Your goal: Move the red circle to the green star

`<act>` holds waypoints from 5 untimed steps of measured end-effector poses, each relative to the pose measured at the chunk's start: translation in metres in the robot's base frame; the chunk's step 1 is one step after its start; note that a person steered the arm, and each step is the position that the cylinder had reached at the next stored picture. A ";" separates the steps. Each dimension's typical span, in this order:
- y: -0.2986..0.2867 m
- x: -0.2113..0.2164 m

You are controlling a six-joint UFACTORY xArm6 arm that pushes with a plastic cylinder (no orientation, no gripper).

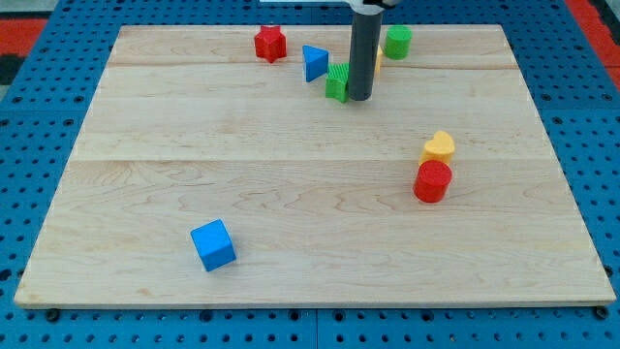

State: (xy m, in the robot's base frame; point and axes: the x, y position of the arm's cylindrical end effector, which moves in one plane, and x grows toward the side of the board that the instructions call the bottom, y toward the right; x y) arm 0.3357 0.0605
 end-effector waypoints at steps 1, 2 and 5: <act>0.000 0.003; 0.002 0.028; -0.022 0.084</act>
State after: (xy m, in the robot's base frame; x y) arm 0.4197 0.0389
